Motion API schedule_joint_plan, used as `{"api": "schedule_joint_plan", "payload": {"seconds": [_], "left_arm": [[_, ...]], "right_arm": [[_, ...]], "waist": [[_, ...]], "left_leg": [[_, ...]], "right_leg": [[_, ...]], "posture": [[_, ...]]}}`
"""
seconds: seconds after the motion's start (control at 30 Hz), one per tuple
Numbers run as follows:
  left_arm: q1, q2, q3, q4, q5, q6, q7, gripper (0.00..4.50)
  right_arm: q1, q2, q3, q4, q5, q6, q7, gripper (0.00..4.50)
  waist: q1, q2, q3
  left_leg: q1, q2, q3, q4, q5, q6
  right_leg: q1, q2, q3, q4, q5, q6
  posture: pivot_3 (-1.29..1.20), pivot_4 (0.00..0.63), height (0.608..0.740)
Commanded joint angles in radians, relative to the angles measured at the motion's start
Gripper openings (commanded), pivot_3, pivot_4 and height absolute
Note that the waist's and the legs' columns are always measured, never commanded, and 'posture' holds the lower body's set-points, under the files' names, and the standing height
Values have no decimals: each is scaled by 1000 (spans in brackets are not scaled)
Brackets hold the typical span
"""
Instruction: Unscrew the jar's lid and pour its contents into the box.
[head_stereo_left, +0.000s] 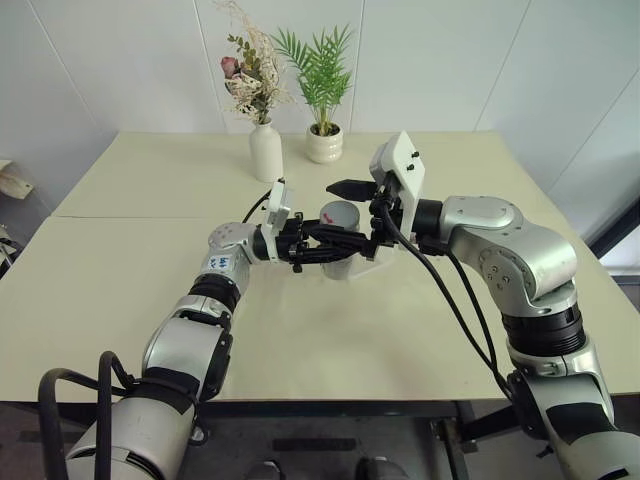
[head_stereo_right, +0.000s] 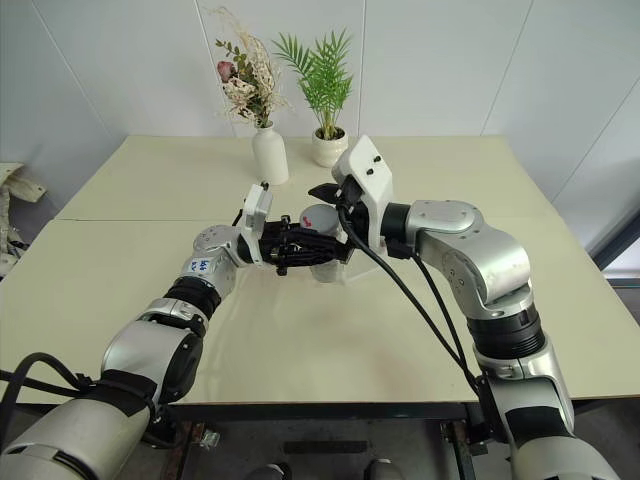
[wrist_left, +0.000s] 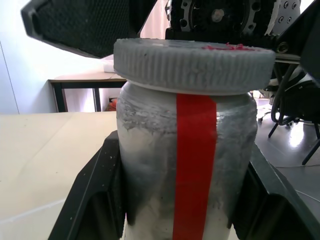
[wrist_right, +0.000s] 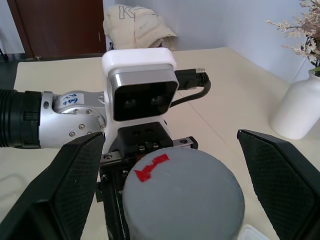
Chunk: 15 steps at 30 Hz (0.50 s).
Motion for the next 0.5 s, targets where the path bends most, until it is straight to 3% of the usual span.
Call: {"api": "schedule_joint_plan", "payload": {"seconds": [0.03, 0.5], "left_arm": [[-4, 11, -2, -33, -8, 0, -112, 2178], [-6, 18, -5, -32, -8, 2, -112, 2178]], "right_arm": [[-17, -9, -5, -10, -13, -32, 16, 4437], [-10, -23, -4, 26, -53, -66, 63, 4437]], "waist": [[0, 0, 0], [0, 0, 0]], "left_leg": [[0, 0, 0, 0, 0, 0], [0, 0, 1, 0, 0, 0]], "right_leg": [[0, 0, 0, 0, 0, 0], [0, 0, 1, 0, 0, 0]], "posture": [[0, 150, 740], [0, 150, 740]]}}
